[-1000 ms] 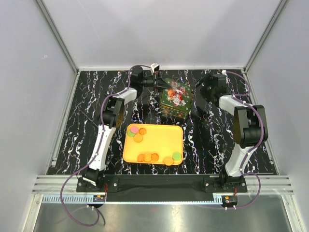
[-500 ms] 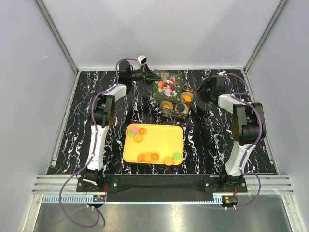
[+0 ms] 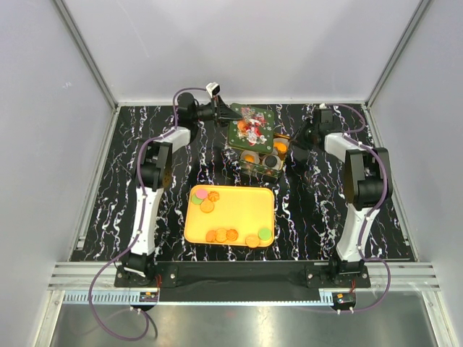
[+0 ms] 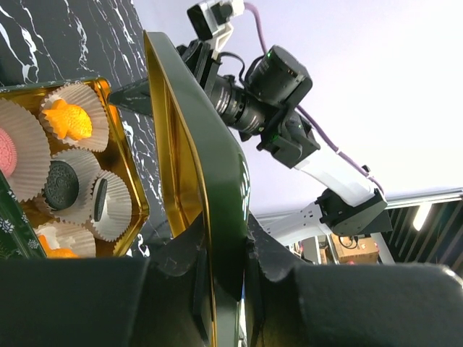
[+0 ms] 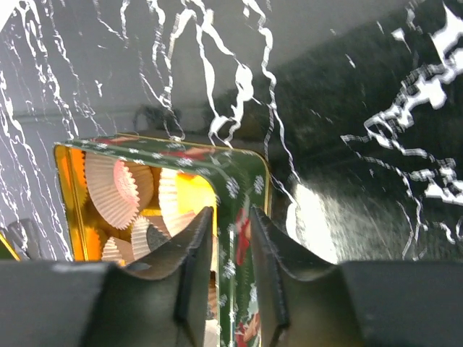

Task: Pack the cookies

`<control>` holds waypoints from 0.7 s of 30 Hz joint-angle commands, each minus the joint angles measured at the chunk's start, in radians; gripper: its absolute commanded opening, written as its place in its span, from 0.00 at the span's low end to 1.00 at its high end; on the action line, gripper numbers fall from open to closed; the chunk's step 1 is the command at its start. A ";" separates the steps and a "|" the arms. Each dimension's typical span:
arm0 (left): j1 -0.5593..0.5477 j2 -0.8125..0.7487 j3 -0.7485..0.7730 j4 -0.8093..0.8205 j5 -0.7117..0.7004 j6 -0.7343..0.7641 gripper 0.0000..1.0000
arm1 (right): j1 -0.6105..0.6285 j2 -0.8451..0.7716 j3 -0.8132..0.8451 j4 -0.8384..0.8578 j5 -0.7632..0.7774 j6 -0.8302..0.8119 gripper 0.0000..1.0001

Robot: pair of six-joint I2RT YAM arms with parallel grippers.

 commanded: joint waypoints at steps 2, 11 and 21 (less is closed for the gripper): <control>0.008 -0.097 -0.025 0.104 0.007 -0.027 0.04 | 0.016 0.035 0.095 -0.055 -0.041 -0.094 0.30; 0.022 -0.121 -0.085 0.155 0.013 -0.047 0.04 | 0.042 0.107 0.193 -0.136 -0.085 -0.194 0.18; 0.034 -0.129 -0.126 0.221 0.013 -0.087 0.04 | 0.102 0.170 0.296 -0.181 -0.150 -0.269 0.13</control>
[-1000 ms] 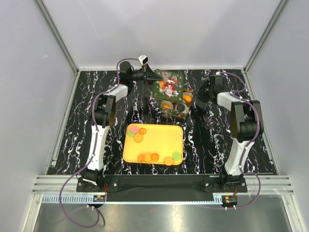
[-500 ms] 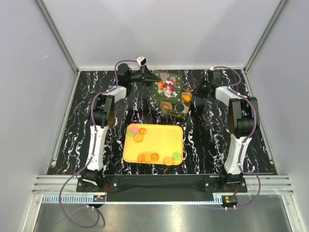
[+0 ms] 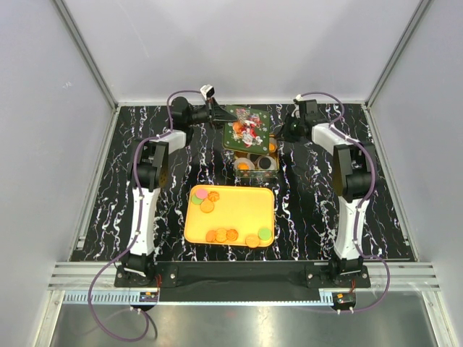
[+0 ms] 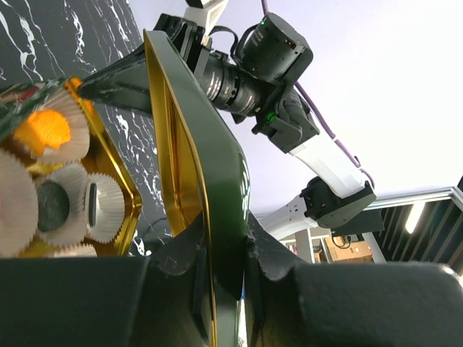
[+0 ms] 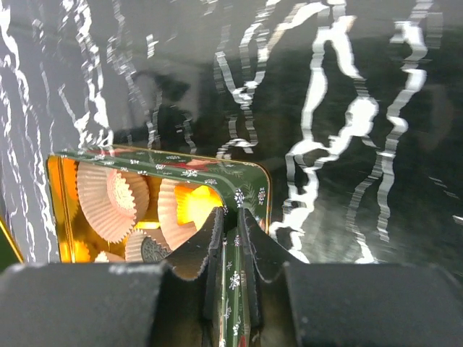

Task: Pack the cookies

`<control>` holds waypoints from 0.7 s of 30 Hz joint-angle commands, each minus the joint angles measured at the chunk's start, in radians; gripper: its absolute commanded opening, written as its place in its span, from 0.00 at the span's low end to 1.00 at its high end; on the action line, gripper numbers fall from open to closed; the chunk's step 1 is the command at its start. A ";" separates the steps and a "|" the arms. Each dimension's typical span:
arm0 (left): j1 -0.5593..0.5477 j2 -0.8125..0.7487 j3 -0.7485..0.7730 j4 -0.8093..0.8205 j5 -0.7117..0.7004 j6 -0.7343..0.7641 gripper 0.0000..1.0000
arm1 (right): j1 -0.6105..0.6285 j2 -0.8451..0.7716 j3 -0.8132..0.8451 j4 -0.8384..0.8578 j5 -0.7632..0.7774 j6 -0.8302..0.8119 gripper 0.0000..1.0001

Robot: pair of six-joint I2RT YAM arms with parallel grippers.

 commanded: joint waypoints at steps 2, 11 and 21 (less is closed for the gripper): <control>0.007 -0.088 -0.032 0.109 0.005 -0.019 0.04 | 0.032 0.021 0.034 -0.027 -0.064 -0.030 0.13; -0.004 -0.122 -0.149 0.204 -0.026 -0.044 0.04 | -0.003 -0.055 0.006 0.009 -0.043 0.104 0.52; -0.042 -0.152 -0.264 0.272 -0.099 -0.042 0.04 | -0.043 -0.186 -0.125 0.074 -0.019 0.190 0.67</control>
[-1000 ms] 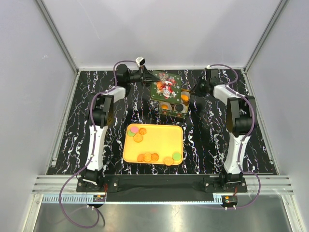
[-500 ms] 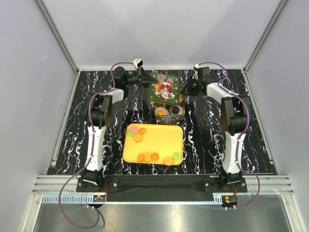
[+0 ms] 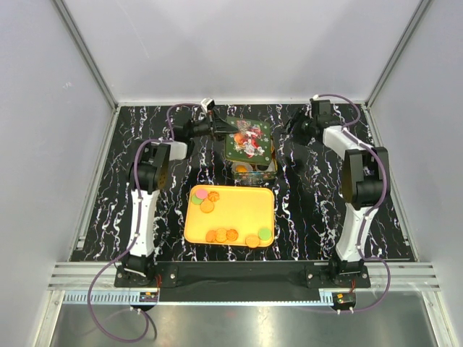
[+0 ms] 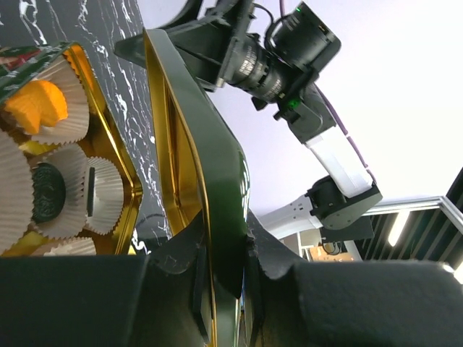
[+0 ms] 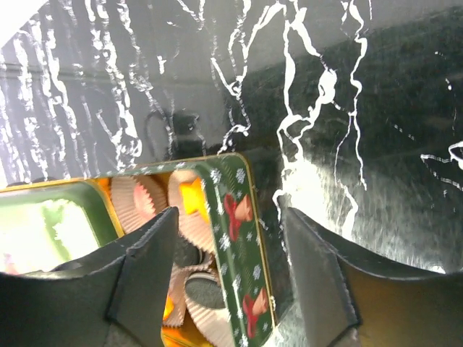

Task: Pack the cookies

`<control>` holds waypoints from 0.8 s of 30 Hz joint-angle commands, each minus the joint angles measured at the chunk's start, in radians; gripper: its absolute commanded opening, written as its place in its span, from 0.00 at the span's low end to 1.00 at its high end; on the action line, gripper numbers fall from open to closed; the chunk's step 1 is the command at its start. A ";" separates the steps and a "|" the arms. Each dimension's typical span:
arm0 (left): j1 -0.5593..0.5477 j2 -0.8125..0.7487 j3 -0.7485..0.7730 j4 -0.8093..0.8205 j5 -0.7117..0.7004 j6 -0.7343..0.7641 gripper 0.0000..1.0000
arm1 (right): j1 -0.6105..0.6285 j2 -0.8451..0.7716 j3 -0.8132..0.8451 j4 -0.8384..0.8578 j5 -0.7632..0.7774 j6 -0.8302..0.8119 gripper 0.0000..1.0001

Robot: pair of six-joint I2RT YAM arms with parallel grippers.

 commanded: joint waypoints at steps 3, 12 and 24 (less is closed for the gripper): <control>-0.033 -0.077 -0.014 0.075 -0.063 0.029 0.04 | 0.005 -0.098 -0.112 0.135 -0.064 0.064 0.71; -0.072 -0.065 -0.039 0.059 -0.115 0.060 0.07 | 0.005 -0.153 -0.264 0.290 -0.097 0.115 0.87; -0.075 -0.033 -0.066 0.124 -0.141 0.026 0.06 | 0.003 -0.245 -0.333 0.304 0.023 0.170 0.94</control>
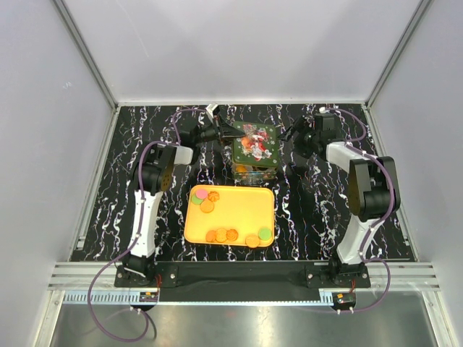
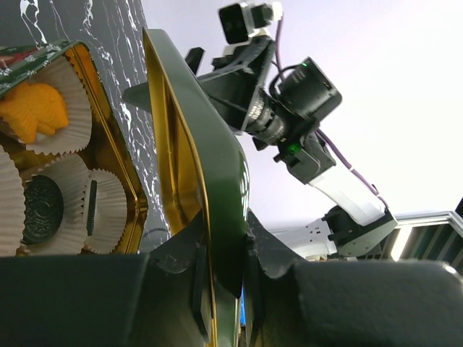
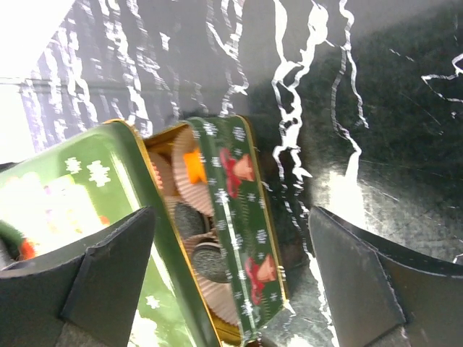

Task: Pack the cookies

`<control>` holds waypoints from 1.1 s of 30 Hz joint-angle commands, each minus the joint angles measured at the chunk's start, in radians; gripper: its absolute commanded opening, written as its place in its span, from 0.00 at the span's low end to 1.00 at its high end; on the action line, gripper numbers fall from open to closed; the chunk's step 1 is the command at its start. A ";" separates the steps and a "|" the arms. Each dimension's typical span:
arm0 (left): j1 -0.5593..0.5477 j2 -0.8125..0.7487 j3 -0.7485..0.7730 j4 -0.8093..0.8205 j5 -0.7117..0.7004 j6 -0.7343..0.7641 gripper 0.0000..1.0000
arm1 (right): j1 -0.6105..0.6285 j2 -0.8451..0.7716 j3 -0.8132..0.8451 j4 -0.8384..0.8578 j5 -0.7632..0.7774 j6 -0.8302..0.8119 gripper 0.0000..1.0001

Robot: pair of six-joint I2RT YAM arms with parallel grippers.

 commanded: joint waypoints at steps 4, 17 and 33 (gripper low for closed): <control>-0.012 -0.021 0.000 0.100 -0.041 -0.009 0.07 | 0.008 -0.088 -0.029 0.122 0.004 0.040 0.95; -0.019 0.015 0.011 0.052 -0.044 0.022 0.09 | 0.017 -0.035 -0.072 0.270 -0.176 0.054 0.98; -0.011 0.042 -0.009 0.039 -0.049 0.043 0.09 | 0.058 0.053 -0.054 0.285 -0.214 0.060 0.98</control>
